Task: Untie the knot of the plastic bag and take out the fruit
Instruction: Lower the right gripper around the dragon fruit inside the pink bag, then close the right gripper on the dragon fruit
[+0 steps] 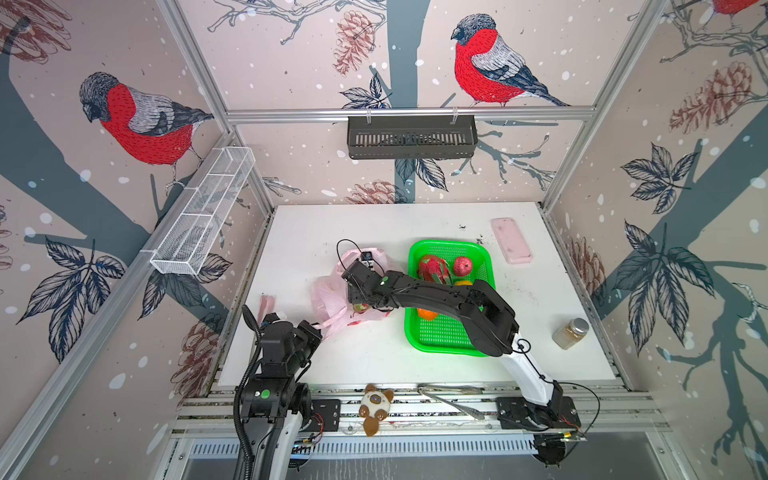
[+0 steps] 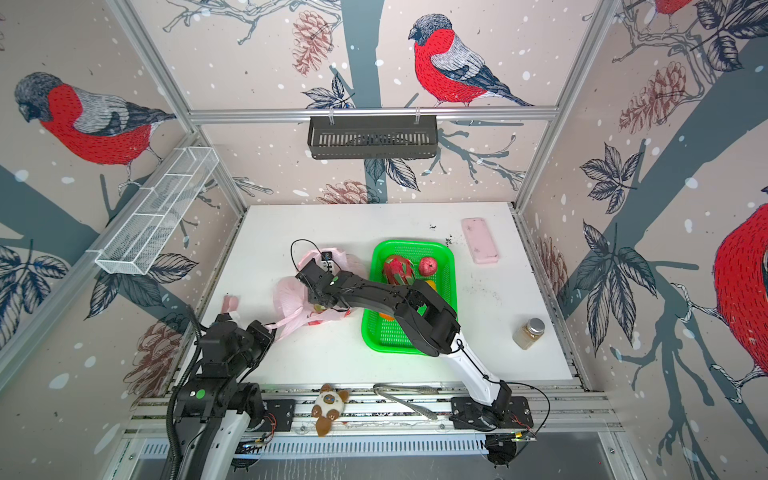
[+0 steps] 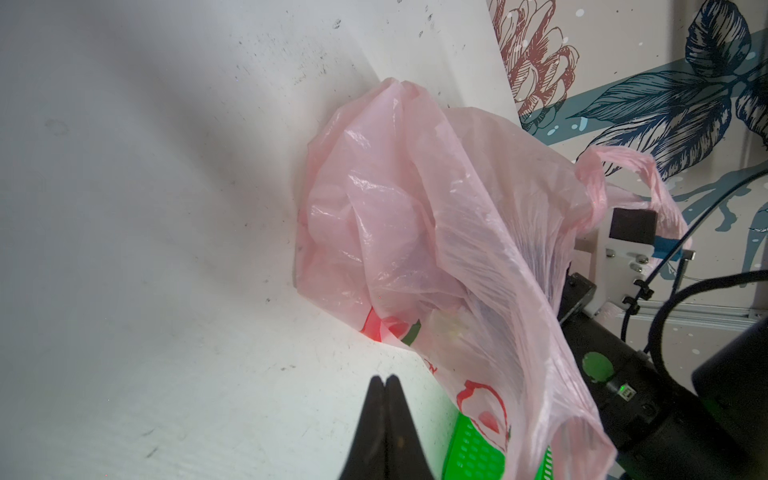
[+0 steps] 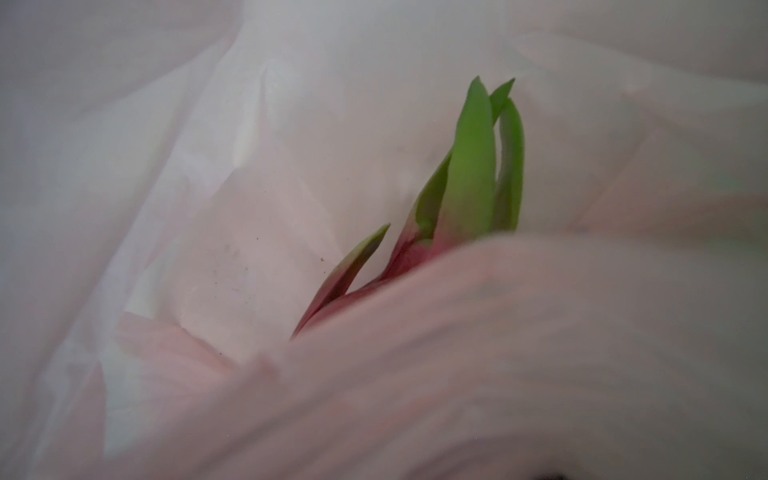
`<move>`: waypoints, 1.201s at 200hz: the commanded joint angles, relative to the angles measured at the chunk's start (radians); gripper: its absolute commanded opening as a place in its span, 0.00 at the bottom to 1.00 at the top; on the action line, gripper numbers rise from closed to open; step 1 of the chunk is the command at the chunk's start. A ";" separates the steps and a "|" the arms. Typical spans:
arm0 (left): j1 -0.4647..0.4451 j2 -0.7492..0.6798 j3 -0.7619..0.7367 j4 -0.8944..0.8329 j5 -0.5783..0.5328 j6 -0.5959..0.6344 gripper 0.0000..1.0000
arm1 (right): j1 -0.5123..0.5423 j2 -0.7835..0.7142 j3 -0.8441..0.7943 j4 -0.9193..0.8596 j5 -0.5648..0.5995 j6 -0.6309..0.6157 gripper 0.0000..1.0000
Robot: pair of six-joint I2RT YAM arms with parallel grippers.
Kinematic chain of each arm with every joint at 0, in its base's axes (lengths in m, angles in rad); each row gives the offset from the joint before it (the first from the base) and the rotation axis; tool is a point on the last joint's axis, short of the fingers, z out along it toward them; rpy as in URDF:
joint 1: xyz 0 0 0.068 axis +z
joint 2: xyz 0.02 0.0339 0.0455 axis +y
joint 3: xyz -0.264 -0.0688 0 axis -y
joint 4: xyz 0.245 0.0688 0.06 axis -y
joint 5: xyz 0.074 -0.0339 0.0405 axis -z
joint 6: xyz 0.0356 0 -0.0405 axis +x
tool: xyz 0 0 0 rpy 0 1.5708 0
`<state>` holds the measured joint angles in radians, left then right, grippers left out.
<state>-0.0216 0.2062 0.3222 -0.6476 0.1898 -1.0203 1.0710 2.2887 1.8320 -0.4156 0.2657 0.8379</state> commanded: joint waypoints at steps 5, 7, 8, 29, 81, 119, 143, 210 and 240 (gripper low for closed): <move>0.000 -0.004 0.000 -0.003 -0.007 -0.003 0.00 | 0.001 -0.034 -0.011 0.007 0.022 -0.003 0.65; 0.001 -0.005 0.000 -0.004 -0.007 -0.002 0.00 | 0.001 -0.035 -0.012 0.007 0.024 -0.003 0.64; 0.000 -0.004 0.000 -0.003 -0.007 -0.002 0.00 | 0.001 -0.036 -0.012 0.007 0.024 -0.004 0.64; 0.000 -0.008 0.002 -0.004 -0.009 -0.003 0.00 | 0.004 -0.060 -0.032 0.019 0.026 -0.008 0.57; 0.000 -0.011 -0.003 0.005 -0.012 -0.009 0.00 | 0.017 -0.116 -0.065 0.034 0.025 -0.011 0.45; 0.001 -0.012 -0.006 0.021 -0.020 -0.016 0.00 | 0.023 -0.169 -0.091 0.048 0.008 -0.016 0.42; 0.000 -0.011 -0.008 0.026 -0.028 -0.021 0.00 | 0.025 -0.210 -0.115 0.068 -0.010 -0.021 0.41; 0.001 0.001 -0.013 0.073 -0.057 -0.033 0.00 | 0.037 -0.286 -0.159 0.090 -0.053 -0.029 0.39; 0.000 0.019 -0.009 0.103 -0.074 -0.034 0.00 | 0.043 -0.312 -0.160 0.092 -0.064 -0.040 0.39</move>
<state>-0.0216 0.2157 0.3107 -0.6025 0.1474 -1.0473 1.1080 2.0006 1.6714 -0.3580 0.2127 0.8120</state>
